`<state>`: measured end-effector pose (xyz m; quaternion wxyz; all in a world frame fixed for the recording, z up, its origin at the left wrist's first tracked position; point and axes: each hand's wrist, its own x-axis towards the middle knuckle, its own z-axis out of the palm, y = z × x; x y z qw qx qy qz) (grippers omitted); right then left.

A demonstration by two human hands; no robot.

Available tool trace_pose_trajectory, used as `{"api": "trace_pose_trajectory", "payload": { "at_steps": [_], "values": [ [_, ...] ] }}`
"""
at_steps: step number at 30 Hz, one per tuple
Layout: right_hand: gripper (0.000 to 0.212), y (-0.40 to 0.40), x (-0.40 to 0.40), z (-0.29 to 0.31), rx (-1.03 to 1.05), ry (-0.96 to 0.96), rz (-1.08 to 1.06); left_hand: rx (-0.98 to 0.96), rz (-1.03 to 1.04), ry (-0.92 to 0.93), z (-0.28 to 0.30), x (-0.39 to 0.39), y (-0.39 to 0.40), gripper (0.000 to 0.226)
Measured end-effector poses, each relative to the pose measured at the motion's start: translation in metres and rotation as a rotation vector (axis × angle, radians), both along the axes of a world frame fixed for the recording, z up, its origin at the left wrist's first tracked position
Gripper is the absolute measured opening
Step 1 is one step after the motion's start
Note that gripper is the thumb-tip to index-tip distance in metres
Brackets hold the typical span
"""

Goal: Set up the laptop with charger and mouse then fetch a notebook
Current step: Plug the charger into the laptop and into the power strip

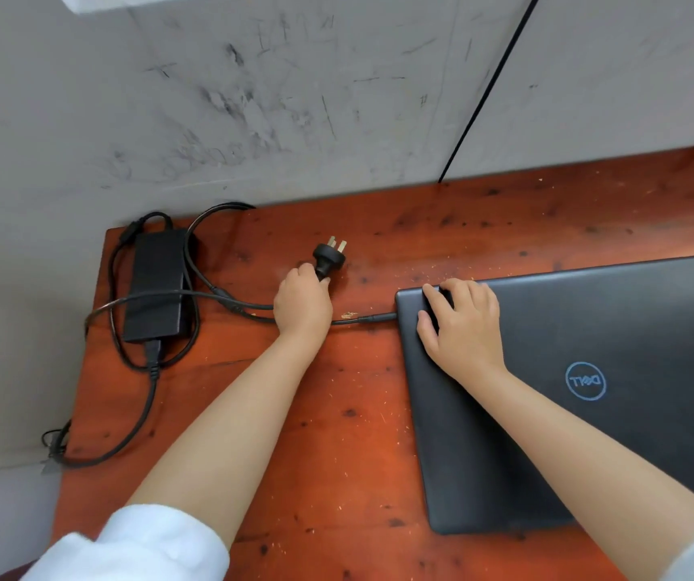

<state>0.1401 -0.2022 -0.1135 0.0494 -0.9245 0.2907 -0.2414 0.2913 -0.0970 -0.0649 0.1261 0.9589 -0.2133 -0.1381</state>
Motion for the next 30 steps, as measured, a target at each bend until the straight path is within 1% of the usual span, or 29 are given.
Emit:
{"api": "trace_pose_trajectory", "payload": {
  "at_steps": [2, 5, 6, 8, 10, 11, 13, 15, 16, 18, 20, 22, 25, 27, 30],
  "values": [
    [0.036, -0.001, 0.0, 0.001, 0.0, 0.007, 0.004, -0.059, -0.036, -0.085, 0.016, 0.0, 0.011, 0.03],
    [0.036, -0.002, -0.001, 0.005, 0.007, 0.067, 0.02, -0.212, -0.179, -0.284, 0.047, -0.006, 0.048, 0.041],
    [0.035, -0.002, -0.003, 0.007, 0.014, 0.087, 0.027, -0.236, -0.234, -0.345, 0.056, -0.009, 0.065, 0.041],
    [0.034, 0.001, -0.006, 0.011, 0.021, 0.135, 0.046, -0.198, -0.318, -0.446, 0.069, -0.017, 0.104, 0.038],
    [0.032, 0.012, -0.008, 0.017, 0.035, 0.198, 0.049, -0.092, -0.382, -0.491, 0.075, -0.025, 0.145, 0.037],
    [0.033, 0.022, -0.009, 0.021, 0.042, 0.24, 0.043, -0.051, -0.389, -0.458, 0.076, -0.027, 0.165, 0.033],
    [0.037, 0.053, -0.013, 0.025, 0.045, 0.313, 0.059, -0.007, -0.311, -0.331, 0.077, -0.033, 0.201, 0.023],
    [0.041, 0.098, -0.018, 0.025, 0.045, 0.342, 0.154, 0.047, -0.207, -0.212, 0.076, -0.035, 0.235, 0.023],
    [0.042, 0.122, -0.018, 0.024, 0.06, 0.338, 0.208, 0.082, -0.19, -0.173, 0.075, -0.036, 0.251, 0.024],
    [0.043, 0.17, -0.017, 0.026, 0.112, 0.317, 0.282, 0.123, -0.227, -0.107, 0.075, -0.039, 0.279, 0.027],
    [0.044, 0.211, -0.013, 0.027, 0.145, 0.304, 0.312, 0.099, -0.291, -0.079, 0.073, -0.039, 0.302, 0.03],
    [0.046, 0.248, -0.013, 0.025, 0.172, 0.337, 0.303, 0.083, -0.314, -0.061, 0.07, -0.037, 0.319, 0.031],
    [0.051, 0.285, -0.026, 0.015, 0.246, 0.437, 0.242, 0.055, -0.323, -0.015, 0.065, -0.038, 0.327, 0.03],
    [0.053, 0.294, -0.035, 0.009, 0.22, 0.487, 0.215, 0.061, -0.344, 0.035, 0.062, -0.036, 0.326, 0.03],
    [0.053, 0.294, -0.033, 0.008, 0.203, 0.483, 0.181, 0.065, -0.343, 0.088, 0.061, -0.026, 0.323, 0.03]
  ]
}}
